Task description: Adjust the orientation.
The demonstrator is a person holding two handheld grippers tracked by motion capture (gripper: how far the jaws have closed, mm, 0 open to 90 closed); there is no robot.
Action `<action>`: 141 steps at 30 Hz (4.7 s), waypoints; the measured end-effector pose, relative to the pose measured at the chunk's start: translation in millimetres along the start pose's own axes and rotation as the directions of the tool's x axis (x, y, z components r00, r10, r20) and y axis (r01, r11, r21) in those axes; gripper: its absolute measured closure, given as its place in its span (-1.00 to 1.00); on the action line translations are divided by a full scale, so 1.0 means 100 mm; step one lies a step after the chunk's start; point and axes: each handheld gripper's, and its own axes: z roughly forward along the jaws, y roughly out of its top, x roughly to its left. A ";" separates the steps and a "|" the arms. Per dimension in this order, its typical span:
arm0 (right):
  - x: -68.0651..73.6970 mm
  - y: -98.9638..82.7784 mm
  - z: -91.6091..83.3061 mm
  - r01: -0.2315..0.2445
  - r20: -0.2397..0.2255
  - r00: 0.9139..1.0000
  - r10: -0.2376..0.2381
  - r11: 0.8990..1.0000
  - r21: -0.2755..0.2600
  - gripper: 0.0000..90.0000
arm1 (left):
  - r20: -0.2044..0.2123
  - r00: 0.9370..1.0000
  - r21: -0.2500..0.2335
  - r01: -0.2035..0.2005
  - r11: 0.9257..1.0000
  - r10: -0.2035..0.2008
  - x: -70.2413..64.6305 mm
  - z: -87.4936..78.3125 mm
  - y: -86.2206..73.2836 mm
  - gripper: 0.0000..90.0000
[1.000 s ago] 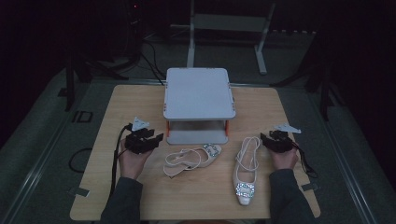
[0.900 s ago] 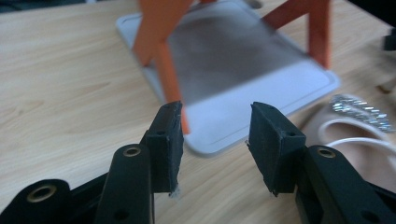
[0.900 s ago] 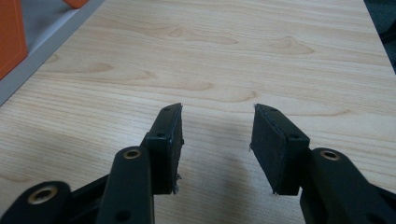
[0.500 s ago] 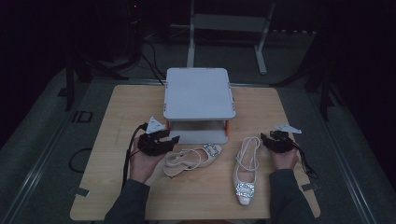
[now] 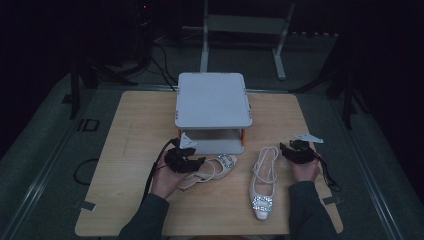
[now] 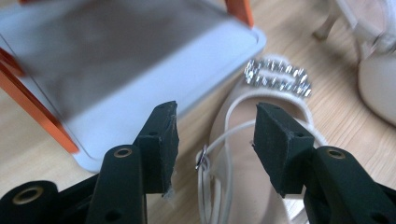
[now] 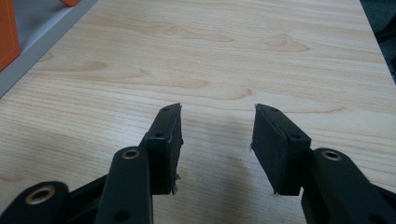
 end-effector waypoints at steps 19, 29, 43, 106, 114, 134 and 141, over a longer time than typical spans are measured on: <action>-0.01 -0.01 0.01 -0.010 0.002 1.000 0.010 1.000 0.003 0.16 | 0.097 0.991 0.153 0.079 0.985 -0.095 0.14 0.22 -0.10 0.78; -0.03 -0.01 0.01 -0.016 0.003 1.000 0.016 1.000 -0.001 0.17 | 0.196 0.969 0.113 0.129 0.985 -0.150 0.19 0.10 -0.11 0.81; -0.02 -0.01 0.01 -0.018 0.005 1.000 0.018 1.000 0.002 0.17 | 0.136 0.969 0.028 0.204 0.979 -0.206 0.39 -0.26 -0.15 0.81; 0.03 -0.01 0.07 0.010 0.002 1.000 -0.010 1.000 0.023 0.18 | -0.336 0.737 -0.118 0.585 0.802 -0.587 1.39 -0.72 -0.91 0.80; 0.02 -0.02 0.08 0.000 0.002 1.000 0.000 1.000 0.026 0.18 | -0.412 0.769 -0.048 0.518 0.854 -0.489 1.44 -0.68 -0.84 0.50; 0.06 0.02 0.14 0.002 -0.014 1.000 -0.002 1.000 0.029 0.17 | -0.430 0.799 0.127 0.514 0.849 -0.419 1.62 -0.48 -0.71 0.47; 0.06 0.02 0.14 0.002 -0.016 1.000 -0.001 1.000 0.028 0.17 | -0.394 0.810 0.165 0.527 0.834 -0.434 1.68 -0.44 -0.65 0.75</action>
